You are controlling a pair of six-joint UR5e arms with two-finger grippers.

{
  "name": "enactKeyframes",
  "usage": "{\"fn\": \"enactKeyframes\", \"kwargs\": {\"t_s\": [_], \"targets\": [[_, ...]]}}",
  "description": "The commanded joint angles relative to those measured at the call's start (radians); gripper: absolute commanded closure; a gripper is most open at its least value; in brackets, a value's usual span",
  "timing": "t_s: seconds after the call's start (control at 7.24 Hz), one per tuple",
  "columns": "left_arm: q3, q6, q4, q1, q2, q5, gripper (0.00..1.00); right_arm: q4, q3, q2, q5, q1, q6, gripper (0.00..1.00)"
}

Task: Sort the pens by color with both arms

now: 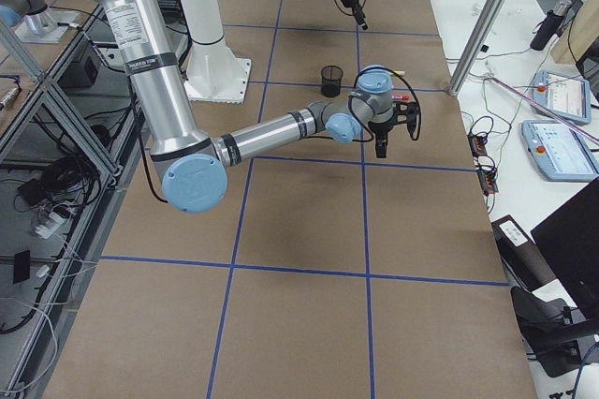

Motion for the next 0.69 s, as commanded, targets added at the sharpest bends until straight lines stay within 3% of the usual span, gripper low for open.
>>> {"fn": "enactKeyframes", "kwargs": {"t_s": [0.0,0.28,0.41,0.55], "targets": [[-0.156,0.346,0.035,-0.181,0.301,-0.265,0.00,-0.008,-0.040,-0.083,0.056,0.099,-0.311,0.01],[-0.168,0.662,0.050,-0.389,0.449,-0.552,0.00,-0.014,-0.138,-0.193,0.241,0.267,-0.664,0.01],[-0.103,0.759,0.085,-0.457,0.450,-0.644,0.00,-0.034,-0.152,-0.239,0.245,0.315,-0.812,0.01],[-0.057,0.812,0.135,-0.483,0.453,-0.650,0.00,-0.130,-0.158,-0.244,0.261,0.361,-0.939,0.01]]}}
